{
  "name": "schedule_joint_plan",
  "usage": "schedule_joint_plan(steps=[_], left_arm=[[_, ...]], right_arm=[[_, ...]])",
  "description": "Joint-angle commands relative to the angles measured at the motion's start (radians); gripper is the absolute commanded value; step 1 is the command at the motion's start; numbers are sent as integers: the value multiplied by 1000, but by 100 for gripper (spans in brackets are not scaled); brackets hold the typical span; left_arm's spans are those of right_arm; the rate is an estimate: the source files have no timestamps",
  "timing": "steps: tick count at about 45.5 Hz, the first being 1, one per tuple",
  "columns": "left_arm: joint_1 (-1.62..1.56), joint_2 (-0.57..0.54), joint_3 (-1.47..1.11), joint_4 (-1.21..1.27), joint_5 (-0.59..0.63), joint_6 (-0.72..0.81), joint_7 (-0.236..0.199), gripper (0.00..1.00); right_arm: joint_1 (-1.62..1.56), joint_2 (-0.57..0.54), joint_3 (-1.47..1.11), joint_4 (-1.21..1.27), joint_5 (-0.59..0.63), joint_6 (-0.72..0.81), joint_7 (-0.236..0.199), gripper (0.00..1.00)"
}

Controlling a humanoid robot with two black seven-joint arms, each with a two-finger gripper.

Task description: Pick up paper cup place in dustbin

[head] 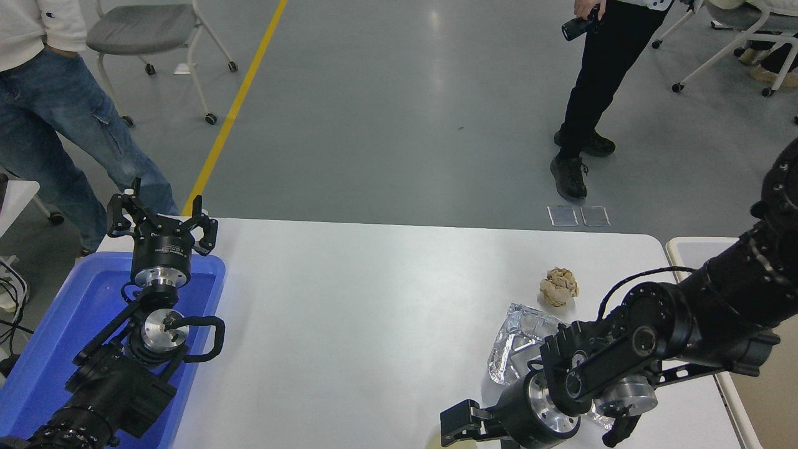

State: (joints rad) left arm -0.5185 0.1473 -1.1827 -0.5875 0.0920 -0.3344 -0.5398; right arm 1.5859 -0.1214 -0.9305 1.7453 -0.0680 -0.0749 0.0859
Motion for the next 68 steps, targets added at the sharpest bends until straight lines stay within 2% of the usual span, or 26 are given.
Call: schedule_joint_plan(steps=[1,17,32,42,44,45,46,47,68], left_arm=[[0,0,0,0,0,0,0,99],[0,0,0,0,0,0,0,99],[0,0,0,0,0,0,0,99],[0,0,0,0,0,0,0,99],[0,0,0,0,0,0,0,99],[2,0,0,0,0,0,0,99],[0,0,0,0,0,0,0,99],[0,0,0,0,0,0,0,99],[0,0,0,0,0,0,0,99]], right_arm=[[-43,8,-5,0,-22,-55,8,99],[-121,9,-31,-6,-75,-126,8,93],[-142,9,-50,-17,-98,-158,20,59],[-144,13,-57,-17,-99,-158,20,44],[-144,13,-59,-15,-99,-158,22,31],[-144,13,-59,-15,-99,-157,22,21],[-144,13,-59,-13,-99,-157,22,6],[-144,13,-59,-13,-99,-157,22,0],[-81,2,-56,0,-92,-135,20,0]])
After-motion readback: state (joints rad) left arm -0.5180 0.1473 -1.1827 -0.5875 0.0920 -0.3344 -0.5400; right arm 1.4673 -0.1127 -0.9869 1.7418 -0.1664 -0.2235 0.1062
